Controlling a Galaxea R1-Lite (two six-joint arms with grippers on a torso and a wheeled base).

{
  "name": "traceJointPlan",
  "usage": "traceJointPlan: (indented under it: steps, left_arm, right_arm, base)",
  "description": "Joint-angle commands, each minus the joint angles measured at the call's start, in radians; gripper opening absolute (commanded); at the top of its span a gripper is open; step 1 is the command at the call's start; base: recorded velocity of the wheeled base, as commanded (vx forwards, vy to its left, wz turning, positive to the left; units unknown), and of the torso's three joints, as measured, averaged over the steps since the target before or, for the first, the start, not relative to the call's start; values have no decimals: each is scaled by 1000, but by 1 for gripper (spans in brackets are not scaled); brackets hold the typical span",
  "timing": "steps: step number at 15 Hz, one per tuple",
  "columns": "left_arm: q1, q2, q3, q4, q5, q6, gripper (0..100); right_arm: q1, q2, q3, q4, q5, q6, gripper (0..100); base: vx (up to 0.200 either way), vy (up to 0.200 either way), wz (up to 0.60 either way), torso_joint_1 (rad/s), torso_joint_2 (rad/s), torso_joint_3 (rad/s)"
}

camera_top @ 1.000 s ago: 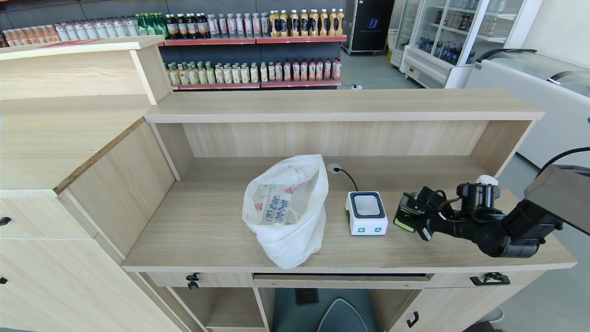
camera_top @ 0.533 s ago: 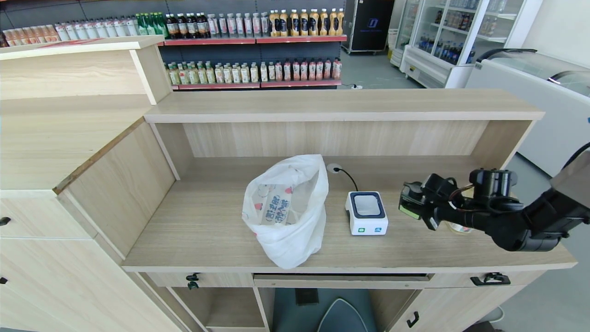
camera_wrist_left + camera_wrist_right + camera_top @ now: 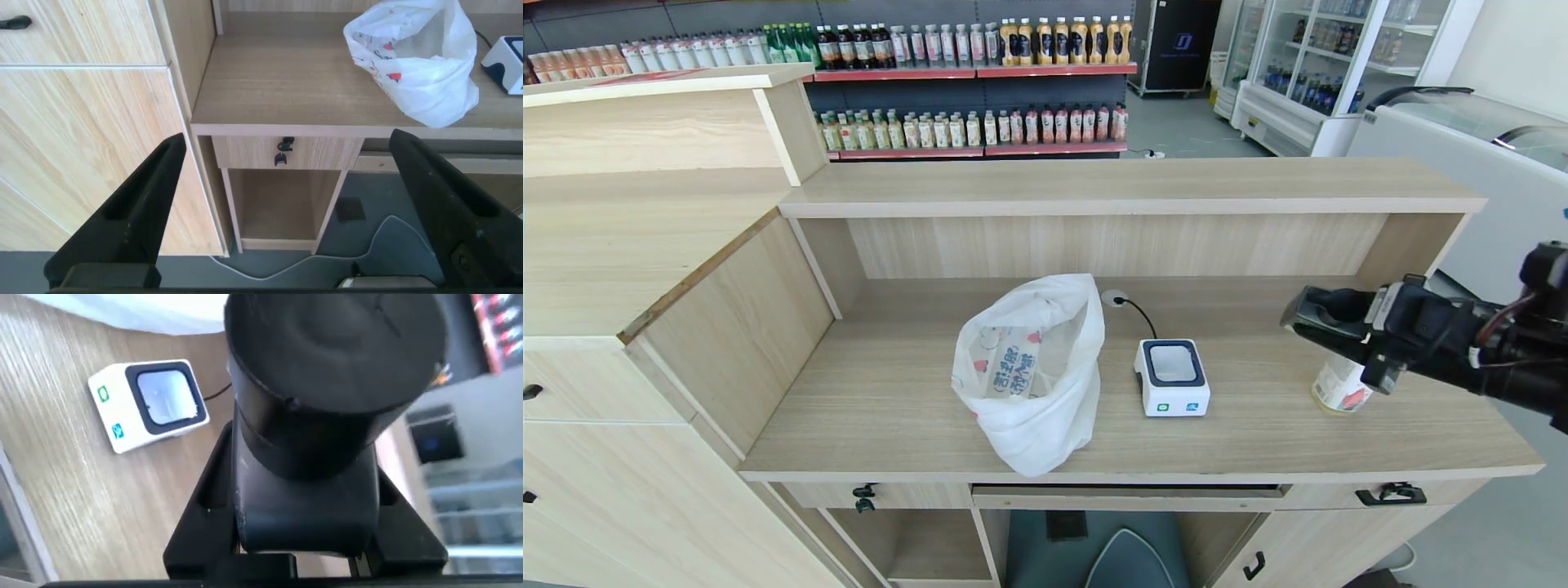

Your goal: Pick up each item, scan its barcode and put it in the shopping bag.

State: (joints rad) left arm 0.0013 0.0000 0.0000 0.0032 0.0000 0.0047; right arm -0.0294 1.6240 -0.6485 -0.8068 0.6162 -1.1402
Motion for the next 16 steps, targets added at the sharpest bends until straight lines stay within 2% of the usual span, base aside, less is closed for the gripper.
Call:
traceJointPlan:
  steps: [1, 4, 5, 6, 7, 10, 11, 16]
  left_arm:
    - [0, 0, 0, 0, 0, 0, 100]
    - [0, 0, 0, 0, 0, 0, 100]
    - [0, 0, 0, 0, 0, 0, 100]
    - [0, 0, 0, 0, 0, 0, 100]
    - [0, 0, 0, 0, 0, 0, 100]
    - [0, 0, 0, 0, 0, 0, 100]
    - [0, 0, 0, 0, 0, 0, 100]
    - [0, 0, 0, 0, 0, 0, 100]
  right_arm:
    - [16, -211, 113, 24, 51, -217, 0]
    - [138, -219, 128, 17, 66, -575, 0]
    - [243, -177, 116, -45, 73, -790, 0]
    - [313, -141, 112, -132, 96, -874, 0]
    - [401, -89, 115, -285, 139, -948, 0]
    - [548, 22, 125, -655, 201, -992, 0]
    - [603, 34, 121, -704, 201, -1000, 0]
    - [756, 28, 128, -701, 218, -1018, 0]
  base:
    - [0, 0, 0, 0, 0, 0]
    - [0, 0, 0, 0, 0, 0]
    - [0, 0, 0, 0, 0, 0]
    - [0, 0, 0, 0, 0, 0]
    - [0, 0, 0, 0, 0, 0]
    - [0, 0, 0, 0, 0, 0]
    - [0, 0, 0, 0, 0, 0]
    - [0, 0, 0, 0, 0, 0]
